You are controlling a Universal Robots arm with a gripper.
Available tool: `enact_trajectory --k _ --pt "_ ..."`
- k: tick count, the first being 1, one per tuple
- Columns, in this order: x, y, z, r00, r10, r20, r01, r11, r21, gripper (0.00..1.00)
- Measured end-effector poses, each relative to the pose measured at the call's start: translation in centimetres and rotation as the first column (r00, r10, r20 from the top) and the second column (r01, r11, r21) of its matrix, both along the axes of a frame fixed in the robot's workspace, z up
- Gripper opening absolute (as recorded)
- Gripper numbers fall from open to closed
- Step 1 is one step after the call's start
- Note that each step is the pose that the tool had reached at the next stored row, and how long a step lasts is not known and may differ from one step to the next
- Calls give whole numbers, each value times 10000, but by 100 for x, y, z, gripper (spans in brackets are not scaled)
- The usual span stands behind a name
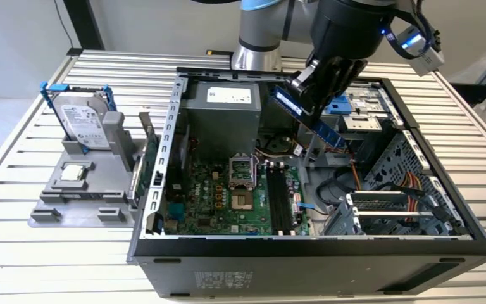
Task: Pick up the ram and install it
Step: 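Insert the ram into the slot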
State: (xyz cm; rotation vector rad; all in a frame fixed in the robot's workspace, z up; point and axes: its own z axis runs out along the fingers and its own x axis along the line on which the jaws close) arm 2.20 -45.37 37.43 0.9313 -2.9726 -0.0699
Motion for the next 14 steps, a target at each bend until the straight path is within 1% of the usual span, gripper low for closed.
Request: enact_trajectory --k 6,14 --pt "1 -2 0 9993 -384 0 384 9993 0 0" --pt "4 -6 0 9960 -890 0 890 9960 0 0"
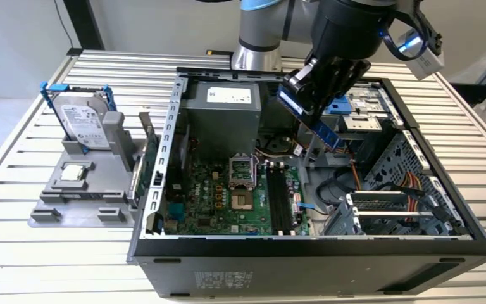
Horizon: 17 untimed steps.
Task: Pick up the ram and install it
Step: 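Insert the ram into the slot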
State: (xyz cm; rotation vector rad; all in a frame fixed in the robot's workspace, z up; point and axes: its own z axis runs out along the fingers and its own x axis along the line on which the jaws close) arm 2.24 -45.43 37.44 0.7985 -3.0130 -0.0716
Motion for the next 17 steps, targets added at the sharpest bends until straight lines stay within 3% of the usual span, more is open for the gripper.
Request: enact_trajectory --k 8,17 --pt "5 -3 0 9985 -540 0 540 9985 0 0" --pt "11 -4 0 9926 -1218 0 1218 9926 0 0"
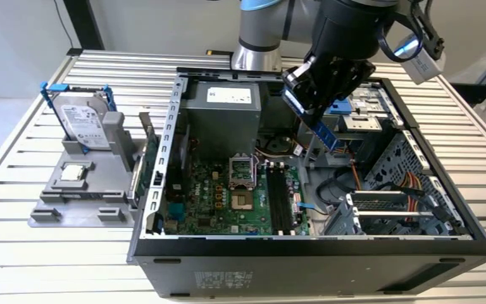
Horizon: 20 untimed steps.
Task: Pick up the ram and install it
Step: 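Insert the ram into the slot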
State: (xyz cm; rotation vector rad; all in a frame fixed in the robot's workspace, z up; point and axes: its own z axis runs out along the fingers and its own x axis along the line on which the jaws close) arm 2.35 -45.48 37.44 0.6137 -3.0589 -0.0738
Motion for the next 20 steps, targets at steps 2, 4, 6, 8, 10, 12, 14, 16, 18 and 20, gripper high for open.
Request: enact_trajectory --k 2,4,6,8,10,12,14,16,18,20 --pt "3 0 0 9999 -129 0 129 9999 0 0" --pt "5 0 0 9996 -278 0 278 9996 0 0" --pt "6 0 0 9991 -432 0 432 9991 0 0" --pt "7 0 0 9983 -590 0 590 9983 0 0" --pt "9 0 0 9972 -741 0 741 9972 0 0" --pt "11 0 0 9961 -881 0 881 9961 0 0" --pt "13 0 0 9946 -1035 0 1035 9946 0 0" --pt "15 0 0 9930 -1180 0 1180 9930 0 0" --pt "17 0 0 9912 -1325 0 1325 9912 0 0" --pt "20 0 0 9893 -1462 0 1462 9893 0 0"
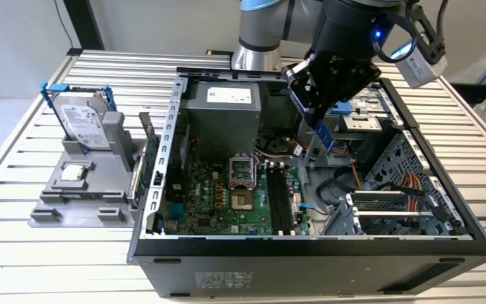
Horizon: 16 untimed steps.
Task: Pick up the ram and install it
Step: 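Insert the ram into the slot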
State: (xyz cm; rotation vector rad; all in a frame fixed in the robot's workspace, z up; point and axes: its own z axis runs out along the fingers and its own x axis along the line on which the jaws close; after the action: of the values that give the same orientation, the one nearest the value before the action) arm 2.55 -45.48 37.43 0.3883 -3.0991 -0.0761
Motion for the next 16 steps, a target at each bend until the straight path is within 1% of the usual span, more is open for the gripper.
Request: enact_trajectory --k 8,16 --pt "11 0 0 9985 -546 0 546 9985 0 0" --pt "26 0 0 9944 -1060 0 1060 9944 -1 0"
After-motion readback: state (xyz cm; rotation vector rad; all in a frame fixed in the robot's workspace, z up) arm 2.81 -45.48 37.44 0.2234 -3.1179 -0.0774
